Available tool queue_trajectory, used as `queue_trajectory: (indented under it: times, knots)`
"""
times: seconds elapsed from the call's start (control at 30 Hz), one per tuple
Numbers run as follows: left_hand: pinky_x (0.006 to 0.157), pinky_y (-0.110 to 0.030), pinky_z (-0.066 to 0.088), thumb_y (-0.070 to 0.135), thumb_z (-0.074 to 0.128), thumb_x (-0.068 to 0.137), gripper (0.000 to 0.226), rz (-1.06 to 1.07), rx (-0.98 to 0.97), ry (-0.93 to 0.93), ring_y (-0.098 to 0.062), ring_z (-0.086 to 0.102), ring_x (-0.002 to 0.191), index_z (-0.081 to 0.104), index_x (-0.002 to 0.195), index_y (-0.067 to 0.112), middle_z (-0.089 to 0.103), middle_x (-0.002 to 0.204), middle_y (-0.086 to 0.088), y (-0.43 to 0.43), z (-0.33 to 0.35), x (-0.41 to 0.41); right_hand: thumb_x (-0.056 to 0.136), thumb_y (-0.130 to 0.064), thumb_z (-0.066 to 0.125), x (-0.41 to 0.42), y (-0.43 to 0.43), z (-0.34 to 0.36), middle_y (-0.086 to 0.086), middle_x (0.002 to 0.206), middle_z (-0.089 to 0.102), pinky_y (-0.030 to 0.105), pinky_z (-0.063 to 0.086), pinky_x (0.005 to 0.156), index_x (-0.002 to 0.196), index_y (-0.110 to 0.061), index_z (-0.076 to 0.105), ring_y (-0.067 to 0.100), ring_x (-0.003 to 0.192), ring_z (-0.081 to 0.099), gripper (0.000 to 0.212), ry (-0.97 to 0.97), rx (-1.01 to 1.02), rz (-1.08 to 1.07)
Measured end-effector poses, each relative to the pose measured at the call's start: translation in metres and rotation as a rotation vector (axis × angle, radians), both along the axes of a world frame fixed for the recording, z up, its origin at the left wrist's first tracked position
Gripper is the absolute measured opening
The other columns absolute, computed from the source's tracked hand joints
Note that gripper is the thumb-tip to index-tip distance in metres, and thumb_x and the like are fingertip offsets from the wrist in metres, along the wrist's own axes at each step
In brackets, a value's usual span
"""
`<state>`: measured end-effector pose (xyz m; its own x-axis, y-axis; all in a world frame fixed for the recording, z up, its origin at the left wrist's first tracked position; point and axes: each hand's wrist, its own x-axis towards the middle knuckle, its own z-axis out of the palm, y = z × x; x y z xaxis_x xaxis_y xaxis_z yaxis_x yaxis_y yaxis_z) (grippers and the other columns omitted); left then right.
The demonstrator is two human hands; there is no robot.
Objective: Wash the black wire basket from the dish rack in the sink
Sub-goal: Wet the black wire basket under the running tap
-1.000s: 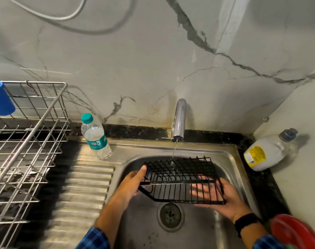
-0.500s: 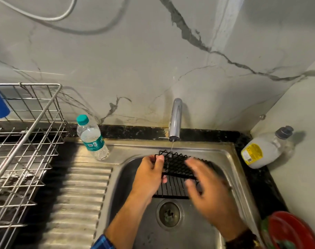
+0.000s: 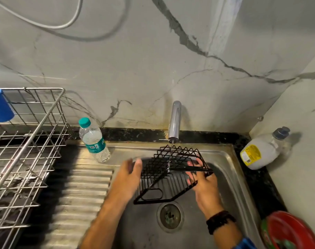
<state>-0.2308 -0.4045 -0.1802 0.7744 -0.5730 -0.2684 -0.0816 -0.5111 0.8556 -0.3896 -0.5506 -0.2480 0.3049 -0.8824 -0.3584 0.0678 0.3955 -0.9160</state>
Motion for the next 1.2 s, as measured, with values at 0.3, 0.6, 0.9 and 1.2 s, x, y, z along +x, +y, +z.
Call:
queue_trajectory:
  times: [0.3,0.6,0.9,1.2]
  knots:
    - [0.085,-0.032,0.054,0.049,0.056,0.097,0.054,-0.106,0.108,-0.209,-0.012,0.067,0.093,0.049,0.142,0.019,0.070,0.100,0.006,0.004,-0.049,0.001,0.104,-0.016,0.046,-0.015,-0.005,-0.027,0.008,0.137,0.061,0.060,0.036,0.109,0.131,-0.027,0.059,0.027,0.130,0.053,0.032,-0.302,0.512,-0.048]
    - [0.101,-0.057,0.049,0.028,0.056,0.098,0.034,-0.069,-0.031,-0.691,-0.017,0.065,0.089,0.050,0.131,0.032,0.070,0.091,0.007,0.010,-0.052,-0.030,0.100,-0.022,0.042,-0.061,-0.013,0.007,0.032,0.138,0.047,0.071,0.036,0.101,0.111,-0.008,0.054,0.054,0.129,0.044,0.021,-0.257,0.747,-0.145]
    - [0.113,-0.044,0.035,0.018,0.077,0.080,0.048,-0.467,0.081,-0.975,-0.003,0.070,0.093,0.052,0.116,0.037,0.074,0.095,0.020,0.033,-0.072,-0.047,0.090,-0.032,0.069,-0.053,-0.005,0.025,0.004,0.061,0.060,0.030,0.058,0.047,0.101,-0.004,0.069,0.011,0.043,0.058,0.030,0.038,0.637,-0.066]
    - [0.099,-0.045,0.045,0.076,0.039,0.087,0.067,0.296,0.061,0.339,-0.033,0.058,0.122,0.053,0.133,0.029,0.062,0.130,-0.004,0.047,-0.027,-0.009,0.098,-0.014,0.045,-0.050,0.007,0.023,-0.002,0.056,0.039,0.034,0.048,0.063,0.064,-0.018,0.042,0.009,0.036,0.040,0.035,-0.330,0.439,-0.151]
